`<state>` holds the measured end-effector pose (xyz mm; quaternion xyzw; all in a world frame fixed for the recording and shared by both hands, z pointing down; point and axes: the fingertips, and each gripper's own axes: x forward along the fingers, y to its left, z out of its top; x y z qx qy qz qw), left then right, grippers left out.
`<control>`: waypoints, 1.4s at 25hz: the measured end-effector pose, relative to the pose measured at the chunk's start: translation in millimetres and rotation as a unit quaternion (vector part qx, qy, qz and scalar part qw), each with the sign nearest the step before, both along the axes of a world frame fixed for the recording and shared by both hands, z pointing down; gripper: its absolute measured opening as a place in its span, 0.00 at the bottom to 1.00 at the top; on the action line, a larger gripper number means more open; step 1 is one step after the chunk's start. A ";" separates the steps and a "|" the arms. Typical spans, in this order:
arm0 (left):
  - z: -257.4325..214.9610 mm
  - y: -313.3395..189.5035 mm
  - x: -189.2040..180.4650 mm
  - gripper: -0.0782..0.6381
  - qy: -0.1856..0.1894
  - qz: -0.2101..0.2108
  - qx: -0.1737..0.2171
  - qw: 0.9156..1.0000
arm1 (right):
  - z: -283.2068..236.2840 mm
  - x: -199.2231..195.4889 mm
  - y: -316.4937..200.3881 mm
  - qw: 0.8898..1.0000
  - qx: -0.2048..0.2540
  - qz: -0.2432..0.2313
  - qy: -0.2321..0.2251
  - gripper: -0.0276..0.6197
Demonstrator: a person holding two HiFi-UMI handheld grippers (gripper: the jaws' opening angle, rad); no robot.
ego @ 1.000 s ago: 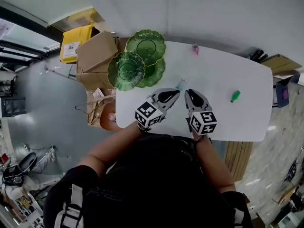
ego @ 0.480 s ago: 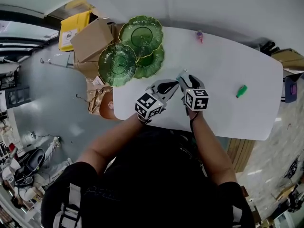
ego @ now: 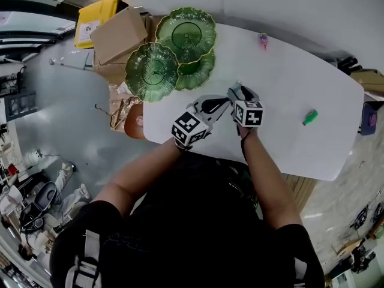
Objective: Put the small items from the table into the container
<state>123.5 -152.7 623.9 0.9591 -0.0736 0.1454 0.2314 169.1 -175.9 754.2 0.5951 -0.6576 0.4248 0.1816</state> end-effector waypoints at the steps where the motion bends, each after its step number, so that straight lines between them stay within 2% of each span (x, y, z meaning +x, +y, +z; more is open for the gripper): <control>1: 1.2 0.0 -2.7 0.12 -0.002 -0.001 -0.001 1.000 | 0.2 -1.8 -2.6 1.000 0.001 -0.004 0.002 0.37; 6: 5.6 -1.4 -17.3 0.12 -0.006 -0.014 -0.007 1.000 | 3.2 -6.6 -9.1 1.000 0.004 0.001 -0.001 0.37; 12: 4.2 5.4 -30.0 0.12 -0.006 -0.020 -0.007 1.000 | 7.1 -10.1 -14.1 0.999 -0.011 0.026 -0.026 0.40; 19: 3.2 8.7 -41.4 0.12 -0.006 -0.027 -0.006 1.000 | 11.6 -18.0 -21.3 0.999 -0.024 0.023 -0.034 0.41; 21: 2.4 8.5 -43.5 0.12 -0.006 -0.027 -0.002 1.000 | 18.6 -23.7 -20.1 0.999 -0.042 0.005 -0.020 0.41; 22: 1.8 8.2 -44.6 0.12 -0.006 -0.027 0.001 1.000 | 23.7 -25.9 -17.6 0.999 -0.053 -0.006 -0.007 0.35; 23: 1.3 7.9 -46.0 0.12 -0.006 -0.028 0.002 1.000 | 27.1 -27.4 -15.2 0.998 -0.056 -0.016 0.007 0.34; 31: -9.7 11.8 -64.2 0.12 -0.003 -0.043 0.008 0.999 | 22.4 -25.3 -8.7 0.997 -0.037 -0.052 0.044 0.32; 35: -23.7 13.0 -73.1 0.12 0.007 -0.041 0.019 0.999 | -5.1 -26.4 -2.5 0.997 -0.012 -0.054 0.050 0.32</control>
